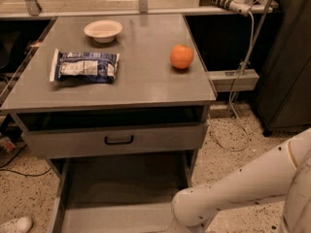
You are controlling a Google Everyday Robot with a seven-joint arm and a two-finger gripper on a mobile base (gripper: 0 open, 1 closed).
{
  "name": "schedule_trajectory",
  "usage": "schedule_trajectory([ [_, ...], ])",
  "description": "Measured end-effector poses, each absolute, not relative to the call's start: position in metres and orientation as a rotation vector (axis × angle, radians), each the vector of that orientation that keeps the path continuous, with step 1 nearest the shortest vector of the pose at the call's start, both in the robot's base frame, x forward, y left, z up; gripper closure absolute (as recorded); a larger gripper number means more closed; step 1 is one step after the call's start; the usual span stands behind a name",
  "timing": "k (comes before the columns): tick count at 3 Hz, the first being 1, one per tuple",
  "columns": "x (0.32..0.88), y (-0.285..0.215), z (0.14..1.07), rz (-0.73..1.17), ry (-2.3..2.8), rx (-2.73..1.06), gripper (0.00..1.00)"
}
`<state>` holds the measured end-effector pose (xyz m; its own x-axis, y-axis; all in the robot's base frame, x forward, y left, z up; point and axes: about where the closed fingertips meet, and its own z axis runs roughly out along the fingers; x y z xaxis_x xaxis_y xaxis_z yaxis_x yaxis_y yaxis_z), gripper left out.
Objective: Open middle drawer
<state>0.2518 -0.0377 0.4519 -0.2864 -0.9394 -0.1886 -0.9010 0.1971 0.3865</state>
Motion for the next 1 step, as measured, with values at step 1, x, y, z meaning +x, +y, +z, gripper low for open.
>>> schedule_trajectory([
  [1,0.2518,-0.0378,0.4519,-0.660,-2.360,1.820,0.00],
])
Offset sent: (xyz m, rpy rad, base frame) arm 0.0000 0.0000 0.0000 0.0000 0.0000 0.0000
